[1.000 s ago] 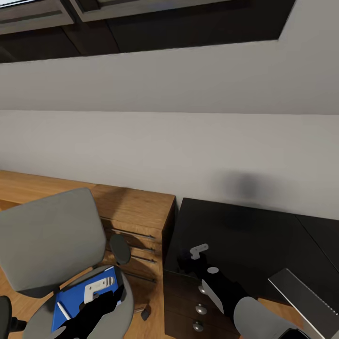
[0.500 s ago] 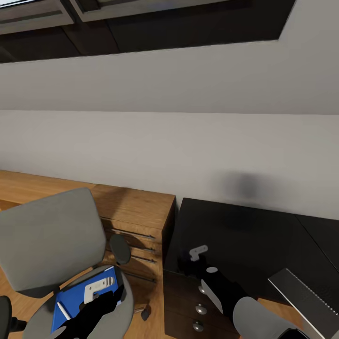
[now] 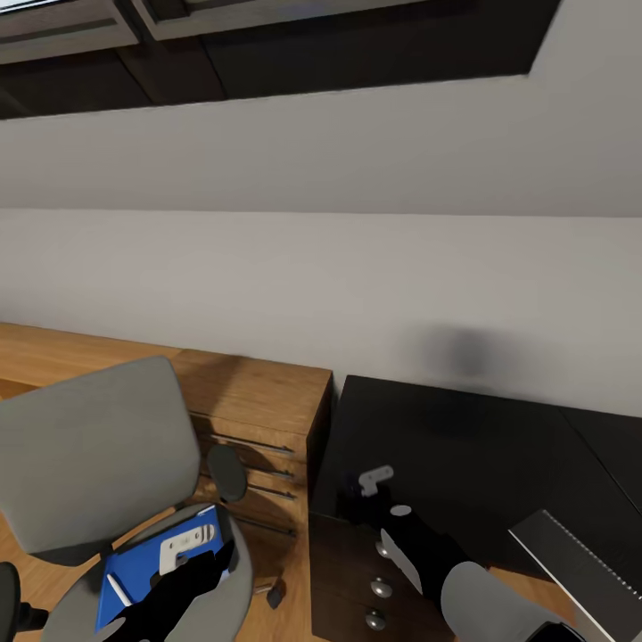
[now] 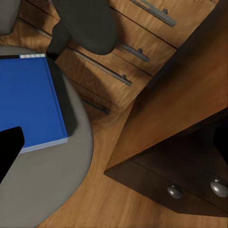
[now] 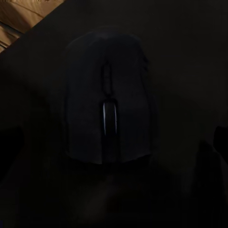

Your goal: In the bedroom, organize the workspace by keeping the computer under the desk, ensuring the monitor is on the desk, placing the keyboard on the desk next to the monitor, placing the mouse on the desk next to the keyboard, moving the folder from the swivel chair onto the desk next to the mouse, stacking the notebook on top of the folder with the pen on top of the notebook, and positioning the swivel chair next to the desk.

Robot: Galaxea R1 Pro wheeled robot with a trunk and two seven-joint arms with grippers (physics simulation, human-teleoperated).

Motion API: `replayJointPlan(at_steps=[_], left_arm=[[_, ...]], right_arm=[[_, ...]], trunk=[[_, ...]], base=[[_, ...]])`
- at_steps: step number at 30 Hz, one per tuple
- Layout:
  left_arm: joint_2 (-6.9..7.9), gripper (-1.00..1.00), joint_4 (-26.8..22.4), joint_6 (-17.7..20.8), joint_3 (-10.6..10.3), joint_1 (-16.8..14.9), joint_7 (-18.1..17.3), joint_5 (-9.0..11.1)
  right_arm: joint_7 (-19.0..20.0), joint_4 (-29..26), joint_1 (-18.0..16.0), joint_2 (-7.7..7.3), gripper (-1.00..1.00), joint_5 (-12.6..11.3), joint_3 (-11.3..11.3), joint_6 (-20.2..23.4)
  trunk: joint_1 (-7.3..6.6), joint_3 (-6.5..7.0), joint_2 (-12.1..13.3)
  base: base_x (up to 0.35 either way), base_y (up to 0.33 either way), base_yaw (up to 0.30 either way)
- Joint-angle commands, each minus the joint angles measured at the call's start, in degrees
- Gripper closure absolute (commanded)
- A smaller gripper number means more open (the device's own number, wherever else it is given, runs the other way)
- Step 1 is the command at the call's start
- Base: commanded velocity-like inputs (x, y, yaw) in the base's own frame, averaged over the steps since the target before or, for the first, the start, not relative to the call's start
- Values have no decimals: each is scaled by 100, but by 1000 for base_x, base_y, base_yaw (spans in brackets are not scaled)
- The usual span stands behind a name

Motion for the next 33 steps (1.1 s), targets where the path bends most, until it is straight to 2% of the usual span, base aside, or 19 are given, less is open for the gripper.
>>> replayJointPlan(at_steps=[1, 9, 33], left_arm=[[5, -100, -10, 11, -10, -3, 55, 60], [7, -100, -10, 11, -10, 0, 55, 60], [13, -100, -10, 11, -10, 1, 55, 60]], right_arm=[[-5, -8, -5, -4, -100, -59, 33, 24], [-3, -11, -5, -4, -100, -59, 33, 24], [43, -11, -5, 4, -100, -57, 56, -1]], trunk=[[1, -5, -3], [1, -5, -3], [1, -5, -3]], base=[[156, 0, 0], [88, 0, 0], [3, 0, 0]])
